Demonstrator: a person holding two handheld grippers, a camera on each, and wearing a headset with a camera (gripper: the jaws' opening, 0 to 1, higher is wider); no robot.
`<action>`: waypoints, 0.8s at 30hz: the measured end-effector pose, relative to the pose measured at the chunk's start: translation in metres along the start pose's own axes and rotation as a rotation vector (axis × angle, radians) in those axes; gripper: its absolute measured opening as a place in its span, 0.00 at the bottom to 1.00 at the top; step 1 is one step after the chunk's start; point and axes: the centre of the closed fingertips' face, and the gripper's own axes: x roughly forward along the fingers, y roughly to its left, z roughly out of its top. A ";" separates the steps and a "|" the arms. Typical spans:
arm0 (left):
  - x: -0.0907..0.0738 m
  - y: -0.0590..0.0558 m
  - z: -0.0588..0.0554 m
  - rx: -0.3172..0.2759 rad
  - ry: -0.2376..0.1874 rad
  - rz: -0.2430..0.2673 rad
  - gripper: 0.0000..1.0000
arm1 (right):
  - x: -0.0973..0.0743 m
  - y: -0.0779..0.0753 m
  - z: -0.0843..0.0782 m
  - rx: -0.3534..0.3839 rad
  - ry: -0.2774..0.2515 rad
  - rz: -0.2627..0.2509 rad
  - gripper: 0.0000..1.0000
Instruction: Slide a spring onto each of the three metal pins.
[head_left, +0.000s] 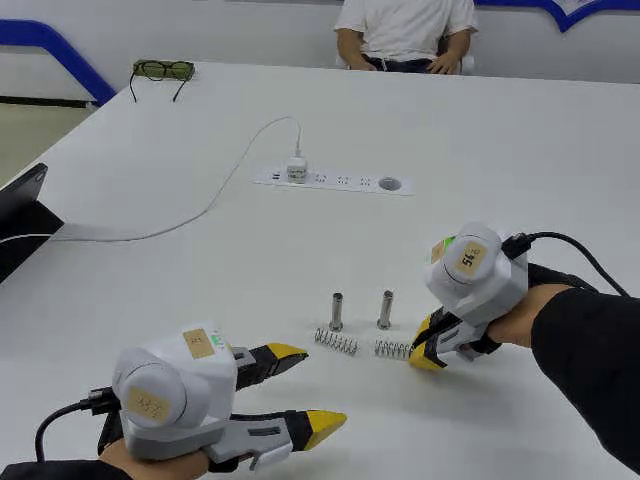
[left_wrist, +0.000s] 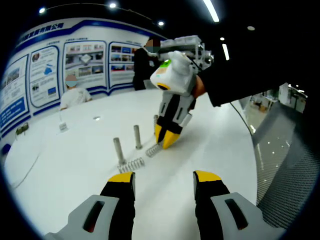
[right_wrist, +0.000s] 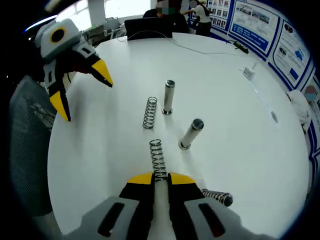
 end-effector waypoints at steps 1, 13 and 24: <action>0.000 0.000 0.000 0.001 0.001 0.000 0.47 | 0.000 0.001 0.000 -0.008 0.003 0.002 0.12; 0.007 -0.004 0.002 0.024 0.014 -0.021 0.46 | -0.009 0.018 0.007 -0.070 -0.002 0.026 0.12; 0.016 -0.011 0.005 0.050 0.021 -0.053 0.44 | -0.018 0.038 0.012 -0.096 -0.007 0.061 0.11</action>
